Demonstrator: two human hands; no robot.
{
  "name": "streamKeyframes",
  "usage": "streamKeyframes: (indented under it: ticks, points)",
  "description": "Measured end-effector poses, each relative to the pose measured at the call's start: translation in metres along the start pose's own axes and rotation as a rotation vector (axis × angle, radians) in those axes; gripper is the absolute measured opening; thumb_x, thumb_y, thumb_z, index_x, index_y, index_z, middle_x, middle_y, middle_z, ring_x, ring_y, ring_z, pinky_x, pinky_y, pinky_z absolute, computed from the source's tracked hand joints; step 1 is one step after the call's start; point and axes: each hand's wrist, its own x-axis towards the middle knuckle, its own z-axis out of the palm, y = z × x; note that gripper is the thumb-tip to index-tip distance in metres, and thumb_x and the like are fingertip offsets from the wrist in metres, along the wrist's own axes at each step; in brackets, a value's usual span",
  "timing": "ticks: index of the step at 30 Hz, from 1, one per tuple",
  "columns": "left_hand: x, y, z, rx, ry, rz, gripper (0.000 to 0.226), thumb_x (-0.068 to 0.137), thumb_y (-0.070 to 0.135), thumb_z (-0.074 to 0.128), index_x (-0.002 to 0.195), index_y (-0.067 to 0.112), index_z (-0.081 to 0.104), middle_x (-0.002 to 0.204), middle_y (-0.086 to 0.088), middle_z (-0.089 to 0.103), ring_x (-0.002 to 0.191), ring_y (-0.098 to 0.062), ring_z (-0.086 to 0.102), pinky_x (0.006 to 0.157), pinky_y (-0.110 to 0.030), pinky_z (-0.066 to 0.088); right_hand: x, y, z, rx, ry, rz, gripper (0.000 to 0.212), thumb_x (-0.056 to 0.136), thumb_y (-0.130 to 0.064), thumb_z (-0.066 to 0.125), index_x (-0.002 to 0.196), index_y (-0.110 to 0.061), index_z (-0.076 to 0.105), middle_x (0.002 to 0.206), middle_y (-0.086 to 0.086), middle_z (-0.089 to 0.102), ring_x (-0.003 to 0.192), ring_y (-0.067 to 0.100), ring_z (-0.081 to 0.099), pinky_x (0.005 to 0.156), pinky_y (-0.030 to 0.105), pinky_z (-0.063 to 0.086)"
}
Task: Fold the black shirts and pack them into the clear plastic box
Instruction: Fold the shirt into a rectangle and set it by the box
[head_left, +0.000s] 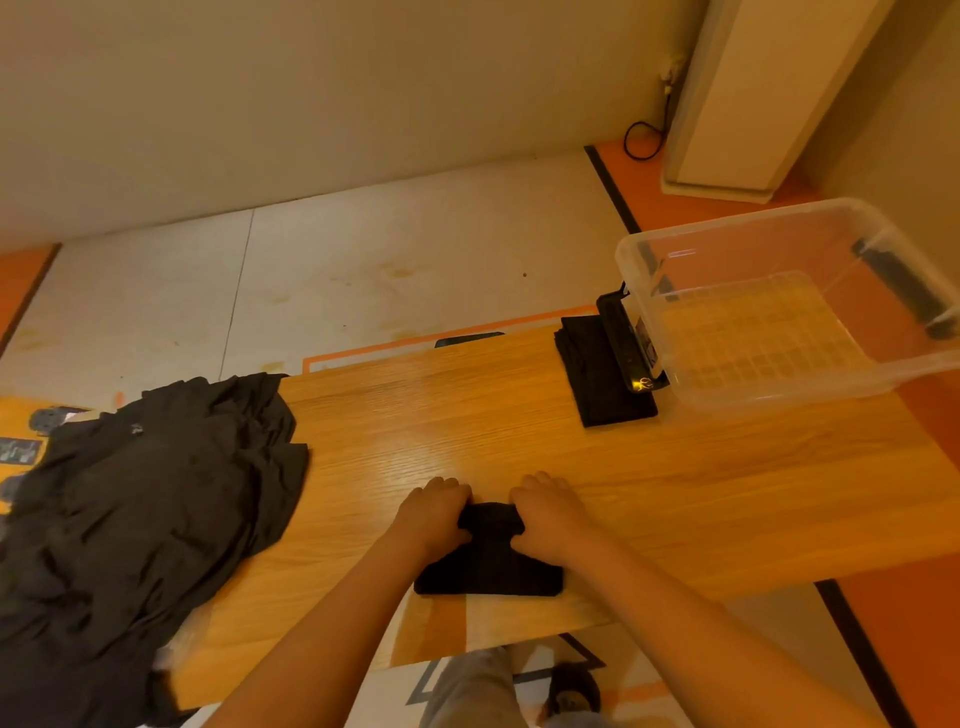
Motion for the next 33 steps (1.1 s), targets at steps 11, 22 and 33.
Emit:
streamKeyframes:
  ticks: [11, 22, 33]
  points:
    - [0.01, -0.021, -0.067, -0.008, 0.613, 0.21, 0.036, 0.066, 0.015, 0.081, 0.083, 0.023, 0.051, 0.088, 0.004, 0.057, 0.074, -0.017, 0.051, 0.054, -0.02, 0.027, 0.0, 0.005, -0.079, 0.249, 0.434, -0.054, 0.028, 0.082, -0.016, 0.068, 0.107, -0.022, 0.057, 0.109, -0.008, 0.054, 0.102, 0.009, 0.049, 0.086, 0.018, 0.036]
    - [-0.002, -0.023, 0.032, 0.092, 0.411, 0.109, 0.039, 0.09, 0.038, 0.055, 0.122, 0.018, 0.062, 0.137, -0.004, 0.056, 0.13, -0.022, 0.05, 0.111, -0.037, 0.032, -0.019, 0.016, 0.024, -0.008, 0.285, 0.081, 0.043, 0.067, -0.041, 0.076, 0.108, -0.03, 0.068, 0.125, -0.007, 0.062, 0.124, 0.012, 0.053, 0.113, 0.034, 0.028]
    - [0.047, -0.02, 0.0, 0.064, 0.311, 0.214, 0.059, 0.102, 0.046, 0.023, 0.153, 0.016, 0.023, 0.161, -0.003, 0.019, 0.149, -0.016, 0.008, 0.118, -0.041, 0.01, 0.029, 0.004, -0.007, 0.032, 0.167, 0.154, 0.055, 0.09, -0.044, 0.032, 0.135, -0.022, 0.054, 0.142, -0.002, 0.052, 0.134, 0.017, 0.044, 0.106, 0.039, 0.023]
